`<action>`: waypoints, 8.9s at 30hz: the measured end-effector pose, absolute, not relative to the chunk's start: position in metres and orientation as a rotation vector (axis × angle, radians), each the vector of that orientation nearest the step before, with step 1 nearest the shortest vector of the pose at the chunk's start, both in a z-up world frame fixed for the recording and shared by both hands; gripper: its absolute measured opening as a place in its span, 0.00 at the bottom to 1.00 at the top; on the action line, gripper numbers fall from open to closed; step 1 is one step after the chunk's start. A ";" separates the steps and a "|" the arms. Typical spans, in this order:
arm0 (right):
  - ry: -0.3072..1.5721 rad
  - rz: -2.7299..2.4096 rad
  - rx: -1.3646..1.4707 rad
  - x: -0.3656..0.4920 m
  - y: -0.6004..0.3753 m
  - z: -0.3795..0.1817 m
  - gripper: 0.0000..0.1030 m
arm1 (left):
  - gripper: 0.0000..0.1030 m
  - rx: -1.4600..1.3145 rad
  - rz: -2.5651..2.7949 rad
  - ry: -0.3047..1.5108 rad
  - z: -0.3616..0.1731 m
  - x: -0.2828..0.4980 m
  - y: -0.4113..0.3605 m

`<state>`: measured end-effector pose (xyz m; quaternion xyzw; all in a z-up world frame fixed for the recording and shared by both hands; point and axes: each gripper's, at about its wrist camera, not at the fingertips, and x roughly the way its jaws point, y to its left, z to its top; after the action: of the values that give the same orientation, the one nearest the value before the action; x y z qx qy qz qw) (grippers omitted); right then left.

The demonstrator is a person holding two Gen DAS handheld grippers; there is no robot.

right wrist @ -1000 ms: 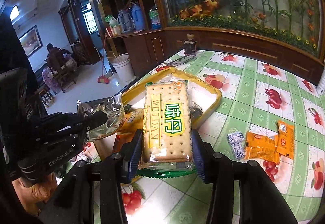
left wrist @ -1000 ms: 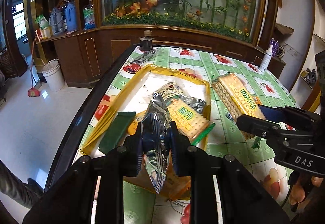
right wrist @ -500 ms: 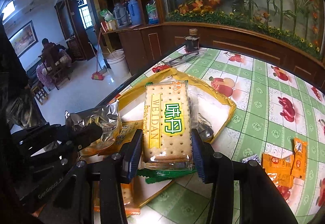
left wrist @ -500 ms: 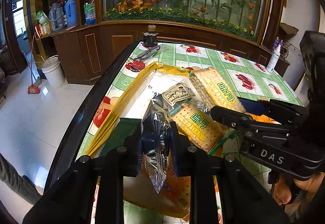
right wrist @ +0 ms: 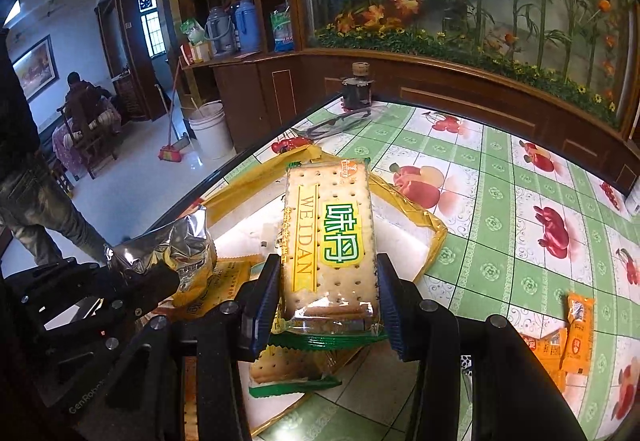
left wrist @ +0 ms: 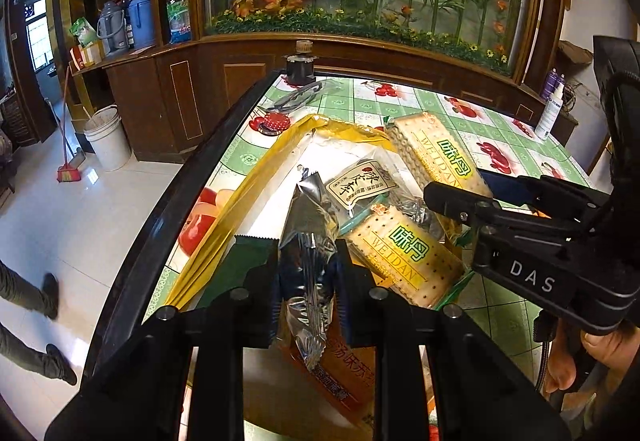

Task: Organize snacks
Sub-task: 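Open both tools to drop the foil bag and WEIDAN pack into the tray, then move both open tools back toward the orange snack packets, then grasp an orange snack packet with the left tool while the right tool grasps another orange packet, then carry both orange packets over the yellow tray with both tools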

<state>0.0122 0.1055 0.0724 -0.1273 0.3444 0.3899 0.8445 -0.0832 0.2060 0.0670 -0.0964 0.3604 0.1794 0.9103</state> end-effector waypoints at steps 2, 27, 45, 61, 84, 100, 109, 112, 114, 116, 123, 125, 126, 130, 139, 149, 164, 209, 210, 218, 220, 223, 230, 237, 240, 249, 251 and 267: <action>0.727 0.823 -0.274 0.012 0.107 0.070 0.45 | 0.20 -0.198 0.372 0.749 0.065 -0.082 0.207; 0.681 0.800 -0.276 0.002 0.085 0.078 0.55 | 0.83 -0.211 0.396 0.716 0.076 -0.089 0.202; 0.568 0.632 -0.275 -0.030 -0.023 0.110 0.77 | 0.83 -0.160 0.339 0.665 0.099 -0.093 0.140; 0.616 0.468 -0.215 -0.004 -0.124 0.100 0.77 | 0.83 -0.061 0.207 0.702 0.097 -0.057 0.052; 0.695 0.408 -0.126 0.029 -0.188 0.079 0.78 | 0.83 0.022 0.199 0.774 0.073 -0.010 0.001; 0.749 0.508 -0.060 0.062 -0.171 0.068 0.77 | 0.83 -0.003 0.203 0.808 0.056 -0.003 0.014; 0.826 0.554 -0.012 0.098 -0.140 0.047 0.77 | 0.83 -0.028 0.186 0.816 0.051 0.000 0.026; 0.859 0.546 0.003 0.113 -0.130 0.038 0.77 | 0.83 -0.023 0.164 0.814 0.050 0.001 0.024; 0.871 0.550 -0.002 0.120 -0.123 0.033 0.77 | 0.83 -0.012 0.148 0.817 0.050 0.002 0.023; 0.881 0.552 -0.017 0.124 -0.114 0.028 0.76 | 0.83 -0.003 0.139 0.824 0.049 0.004 0.022; 0.922 0.523 -0.042 0.136 -0.105 0.014 0.70 | 0.83 0.004 0.116 0.826 0.049 0.009 0.025; 0.931 0.512 -0.044 0.138 -0.106 0.011 0.69 | 0.83 0.012 0.113 0.829 0.050 0.011 0.024; 0.929 0.508 -0.045 0.139 -0.107 0.011 0.69 | 0.83 0.014 0.109 0.830 0.050 0.012 0.023; 0.934 0.494 -0.067 0.143 -0.105 0.011 0.61 | 0.83 0.029 0.089 0.839 0.048 0.016 0.018; 0.939 0.482 -0.079 0.143 -0.118 0.016 0.35 | 0.83 0.092 -0.001 0.874 0.043 0.032 0.001; 0.906 0.469 -0.019 0.129 -0.158 0.034 0.33 | 0.83 0.236 -0.085 0.921 0.031 0.066 -0.023; 0.840 0.489 0.032 0.100 -0.185 0.066 0.33 | 0.74 0.315 -0.150 0.961 0.013 0.085 -0.036; 0.787 0.586 0.008 0.009 -0.159 0.092 0.33 | 0.25 0.061 0.119 0.749 0.092 -0.031 0.016; 0.782 0.592 0.004 0.006 -0.156 0.094 0.33 | 0.25 0.058 0.129 0.744 0.094 -0.035 0.019; 0.753 0.640 -0.032 -0.023 -0.129 0.108 0.33 | 0.25 0.016 0.207 0.710 0.107 -0.071 0.052; 0.745 0.655 -0.041 -0.030 -0.121 0.111 0.33 | 0.25 0.010 0.225 0.704 0.109 -0.078 0.060; 0.738 0.673 -0.055 -0.037 -0.110 0.114 0.33 | 0.25 -0.003 0.249 0.694 0.111 -0.088 0.072; 0.731 0.712 -0.079 -0.052 -0.084 0.118 0.33 | 0.25 -0.032 0.294 0.687 0.110 -0.105 0.095; 0.721 0.751 -0.104 -0.062 -0.058 0.121 0.33 | 0.25 -0.056 0.334 0.674 0.113 -0.119 0.117; 0.715 0.767 -0.113 -0.065 -0.047 0.123 0.33 | 0.25 -0.065 0.348 0.674 0.112 -0.125 0.126; 0.709 0.806 -0.140 -0.071 -0.016 0.124 0.32 | 0.25 -0.094 0.386 0.676 0.107 -0.134 0.149; 0.707 0.816 -0.144 -0.071 -0.009 0.124 0.32 | 0.25 -0.100 0.393 0.676 0.106 -0.135 0.154; 0.724 0.852 -0.167 -0.060 0.028 0.112 0.32 | 0.25 -0.120 0.433 0.699 0.094 -0.133 0.180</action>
<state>-0.0599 0.0278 0.1120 -0.0790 0.3431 0.4037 0.8444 -0.1328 0.1795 0.0935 -0.0582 0.3394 0.2103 0.9150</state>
